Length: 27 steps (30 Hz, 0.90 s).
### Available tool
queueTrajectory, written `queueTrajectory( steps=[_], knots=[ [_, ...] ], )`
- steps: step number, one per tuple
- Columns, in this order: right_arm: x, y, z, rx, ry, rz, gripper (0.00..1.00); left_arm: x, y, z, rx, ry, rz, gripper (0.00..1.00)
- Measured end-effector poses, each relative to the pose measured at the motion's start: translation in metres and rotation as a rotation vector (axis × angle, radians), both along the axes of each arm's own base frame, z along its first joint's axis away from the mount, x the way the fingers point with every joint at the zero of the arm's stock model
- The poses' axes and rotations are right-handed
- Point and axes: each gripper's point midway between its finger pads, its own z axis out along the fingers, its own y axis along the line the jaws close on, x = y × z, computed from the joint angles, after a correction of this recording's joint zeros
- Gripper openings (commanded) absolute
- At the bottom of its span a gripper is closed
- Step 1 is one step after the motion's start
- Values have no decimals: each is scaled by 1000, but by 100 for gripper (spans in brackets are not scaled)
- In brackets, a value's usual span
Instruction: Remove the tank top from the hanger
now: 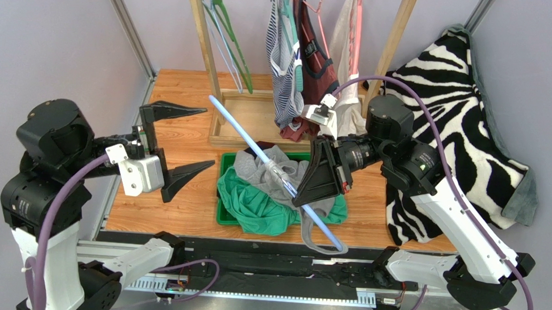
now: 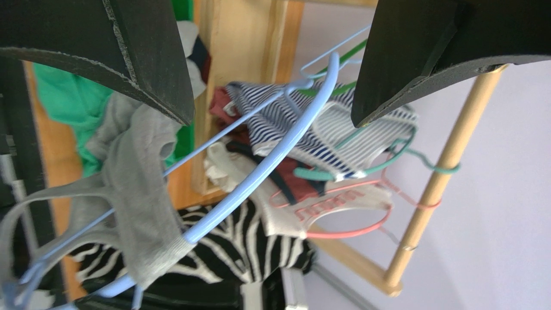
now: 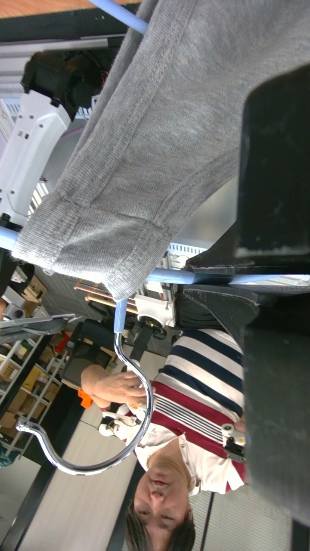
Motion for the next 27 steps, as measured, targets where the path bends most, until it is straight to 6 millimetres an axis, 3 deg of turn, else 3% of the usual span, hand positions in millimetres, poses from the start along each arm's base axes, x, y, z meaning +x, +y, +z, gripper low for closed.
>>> queueTrajectory(
  steps=[10,18,21,22,25,27],
  knots=[
    [-9,12,-19,-83,66,76,0,-24,-27,-35,77,202,-267,96],
    [-5,28,-18,-100,77,113,0,-20,-39,-62,159,235,-318,90],
    [-5,30,-14,-93,72,119,0,-13,-41,-71,188,238,-307,81],
    [-5,31,-12,-89,68,120,0,-12,-42,-73,196,240,-304,67],
    [-5,31,-10,-87,67,125,0,-3,-46,-79,224,240,-296,43],
    [-5,31,-10,-87,68,128,0,3,-53,-79,248,202,-306,38]
  ],
)
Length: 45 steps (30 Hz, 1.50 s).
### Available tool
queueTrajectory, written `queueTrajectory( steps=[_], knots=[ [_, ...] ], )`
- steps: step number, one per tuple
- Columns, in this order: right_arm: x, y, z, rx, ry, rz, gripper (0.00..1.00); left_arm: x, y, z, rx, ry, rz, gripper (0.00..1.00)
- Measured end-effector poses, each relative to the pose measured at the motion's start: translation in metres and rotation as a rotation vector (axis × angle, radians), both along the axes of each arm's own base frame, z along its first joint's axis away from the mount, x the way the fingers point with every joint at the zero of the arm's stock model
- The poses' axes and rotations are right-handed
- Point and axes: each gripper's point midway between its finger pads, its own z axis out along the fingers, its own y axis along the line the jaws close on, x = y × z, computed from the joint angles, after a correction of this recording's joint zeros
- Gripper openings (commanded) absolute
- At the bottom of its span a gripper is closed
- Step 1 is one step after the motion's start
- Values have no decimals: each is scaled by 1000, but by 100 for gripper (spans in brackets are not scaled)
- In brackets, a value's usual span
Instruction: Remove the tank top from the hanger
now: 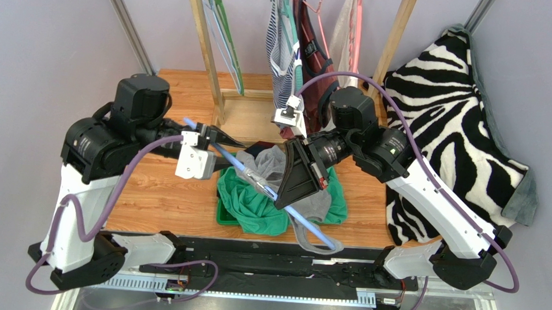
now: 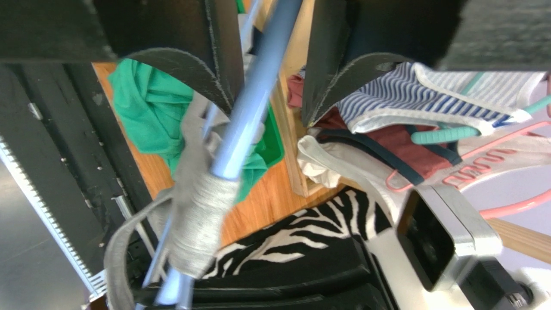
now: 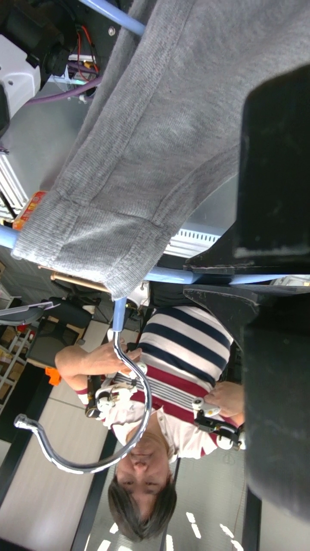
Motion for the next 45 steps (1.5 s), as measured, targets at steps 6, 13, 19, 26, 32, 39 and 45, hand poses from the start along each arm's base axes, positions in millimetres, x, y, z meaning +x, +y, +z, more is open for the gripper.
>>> queueTrajectory(
  steps=[6,13,19,26,32,39,45],
  knots=[
    [9,-6,5,0,13,-16,0,8,-8,4,23,-53,-18,26],
    [70,-13,14,40,-88,-282,56,-1,5,-8,45,48,68,3],
    [139,-33,44,100,-361,-648,74,2,18,-41,102,242,241,0],
    [136,-80,72,176,-647,-930,80,32,25,-30,8,295,493,0],
    [110,-106,29,171,-735,-966,86,49,19,0,-87,281,548,0],
    [120,-103,16,135,-842,-914,86,32,0,2,-57,310,373,0],
    [117,-95,24,146,-916,-812,80,14,1,-1,-24,307,285,0]
  ],
)
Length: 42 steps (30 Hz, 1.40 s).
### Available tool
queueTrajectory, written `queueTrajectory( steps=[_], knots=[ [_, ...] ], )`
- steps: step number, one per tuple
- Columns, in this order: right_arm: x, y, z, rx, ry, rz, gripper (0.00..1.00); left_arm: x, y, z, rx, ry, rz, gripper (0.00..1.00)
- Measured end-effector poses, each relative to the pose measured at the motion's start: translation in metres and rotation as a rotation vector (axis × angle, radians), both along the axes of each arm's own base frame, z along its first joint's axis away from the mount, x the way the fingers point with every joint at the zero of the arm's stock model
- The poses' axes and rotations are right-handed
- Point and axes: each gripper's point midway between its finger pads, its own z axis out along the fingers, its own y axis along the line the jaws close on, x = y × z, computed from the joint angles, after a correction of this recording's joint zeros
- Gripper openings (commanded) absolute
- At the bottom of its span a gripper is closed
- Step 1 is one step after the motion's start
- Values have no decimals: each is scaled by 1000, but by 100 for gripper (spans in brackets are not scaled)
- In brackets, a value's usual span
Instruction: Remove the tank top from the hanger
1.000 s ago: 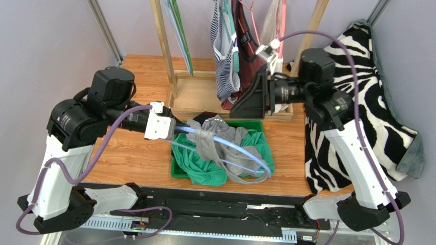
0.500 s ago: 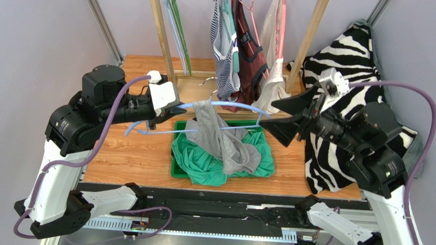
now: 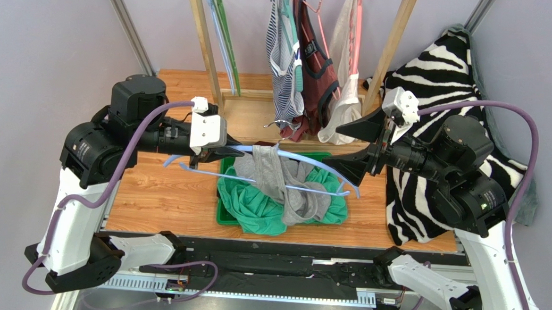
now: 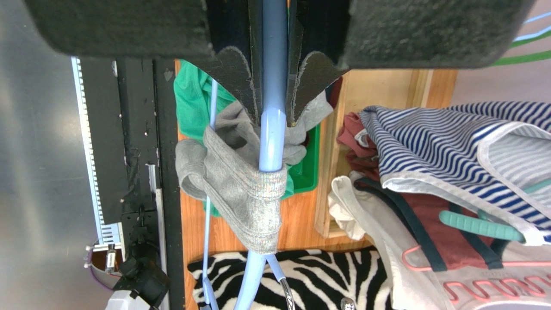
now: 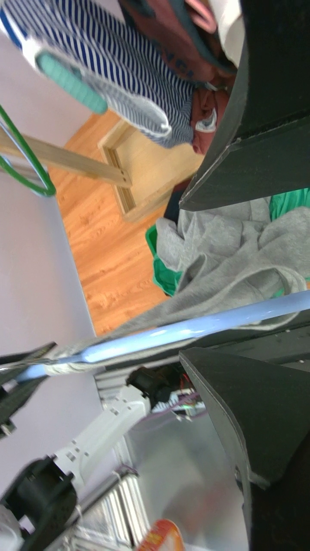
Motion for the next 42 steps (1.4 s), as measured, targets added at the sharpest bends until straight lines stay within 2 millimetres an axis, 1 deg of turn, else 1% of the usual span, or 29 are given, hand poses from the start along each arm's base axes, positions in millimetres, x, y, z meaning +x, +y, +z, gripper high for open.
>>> queueTrajectory(
  steps=[1,6,9,12,13,14,15,16,17,18,19,20,23,25,28,30,32,34,35,37,38,40,42],
  knots=[
    [-1,2,-2,-8,3,17,78,-1,0,2,-2,-5,-5,0],
    [-13,11,-20,-52,56,132,76,-7,2,9,-16,-26,-25,0],
    [-16,17,-39,-77,114,185,73,-8,2,8,-13,-23,-30,0],
    [-17,22,-53,-91,160,227,63,-9,3,7,-8,-20,-31,0],
    [-18,23,-55,-92,170,238,50,-8,3,7,-7,-21,-31,0],
    [-19,23,-56,-93,176,248,40,-8,2,7,-7,-21,-31,0],
    [-21,24,-57,-93,181,259,19,-7,2,7,-5,-21,-26,0],
    [-23,25,-57,-90,186,271,10,-6,2,6,-4,-24,-23,0],
    [-25,25,-56,-87,186,287,2,-3,2,6,-1,-27,-12,15],
    [-27,26,-55,-86,178,299,0,-1,2,6,1,-30,-4,37],
    [-32,27,-54,-80,182,324,0,3,2,5,5,-20,12,64],
    [-32,26,-53,-78,178,319,0,5,1,6,1,-22,16,91],
    [-27,23,-54,-79,173,264,0,10,-3,14,-28,-34,37,92],
    [-23,19,-55,-81,169,215,0,18,-3,20,-47,-49,79,93],
    [-18,11,-52,-78,142,141,0,33,-1,31,-75,-71,156,93],
    [-15,5,-49,-73,117,86,0,40,1,41,-105,-82,209,94],
    [-11,-1,-45,-69,95,34,0,40,3,54,-144,-90,236,94],
    [-6,-7,-39,-61,72,-20,0,33,3,66,-195,-78,227,95],
    [-3,-8,-36,-58,63,-39,0,28,3,69,-214,-60,217,94],
    [2,-10,-30,-48,44,-69,0,20,-2,70,-242,-16,184,94],
    [5,-11,-27,-43,35,-83,0,18,-5,66,-249,14,169,94],
    [10,-11,-23,-37,23,-100,0,14,-12,57,-251,76,137,93],
    [12,-9,-20,-34,16,-107,0,17,-20,43,-237,140,127,94]
  ],
)
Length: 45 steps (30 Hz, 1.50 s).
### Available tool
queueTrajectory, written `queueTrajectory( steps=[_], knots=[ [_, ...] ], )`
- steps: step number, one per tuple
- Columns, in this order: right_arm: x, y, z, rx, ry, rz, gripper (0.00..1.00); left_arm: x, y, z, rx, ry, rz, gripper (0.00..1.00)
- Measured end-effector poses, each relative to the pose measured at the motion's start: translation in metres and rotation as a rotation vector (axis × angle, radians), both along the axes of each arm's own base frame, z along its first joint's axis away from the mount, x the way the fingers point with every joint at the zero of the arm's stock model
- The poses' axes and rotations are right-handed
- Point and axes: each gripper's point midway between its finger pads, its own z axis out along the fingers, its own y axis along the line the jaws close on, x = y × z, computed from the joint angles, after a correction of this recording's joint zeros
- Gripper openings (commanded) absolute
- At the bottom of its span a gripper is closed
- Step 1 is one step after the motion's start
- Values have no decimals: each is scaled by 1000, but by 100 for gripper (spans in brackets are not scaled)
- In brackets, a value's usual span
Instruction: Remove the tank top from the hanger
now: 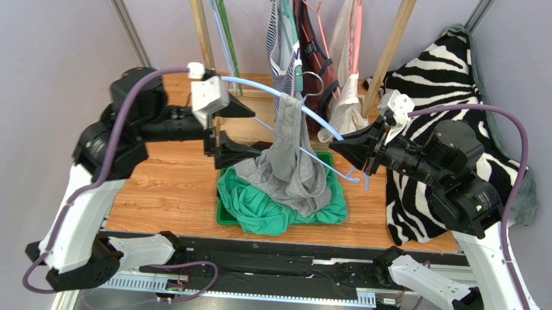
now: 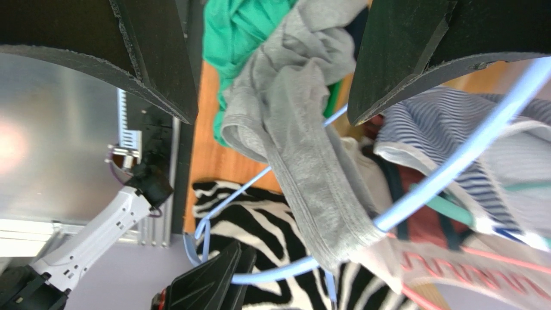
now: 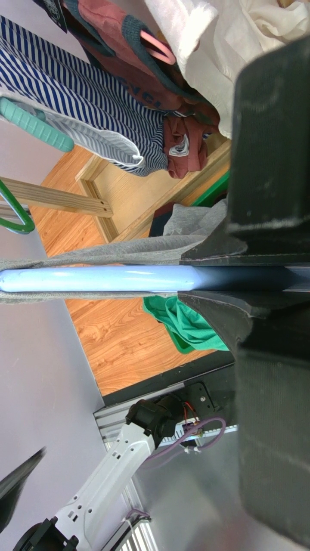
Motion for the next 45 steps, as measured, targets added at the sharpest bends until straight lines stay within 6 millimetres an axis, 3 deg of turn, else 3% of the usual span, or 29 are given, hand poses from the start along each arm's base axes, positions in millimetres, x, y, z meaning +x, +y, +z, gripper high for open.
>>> queueTrajectory(
  steps=[6,9,10,13,14,25,29,34,38,41,45],
  knots=[
    [8,5,-3,-15,5,-11,0,39,-36,-46,70,201,-3,90],
    [11,4,-4,-22,4,-29,0,55,-47,-62,98,261,12,67],
    [12,3,-4,-24,1,-36,0,57,-49,-65,101,271,16,48],
    [13,2,-4,-29,-9,-42,0,62,-53,-67,100,288,21,9],
    [13,2,-4,-30,-11,-43,0,63,-54,-66,96,284,22,5],
    [15,-7,-4,-47,-37,-85,0,61,-52,-37,42,241,35,0],
    [6,-20,-11,-62,-30,-117,0,62,-41,-2,-5,166,87,0],
    [-27,-42,-20,-46,-24,-127,0,56,-10,80,-139,-66,188,0],
    [-63,-65,-14,-5,-54,-124,0,51,12,118,-206,-192,268,0],
    [-95,-84,-5,33,-88,-114,0,53,18,126,-218,-224,298,0],
    [-124,-106,5,75,-134,-126,0,61,12,114,-190,-198,298,0]
  ],
)
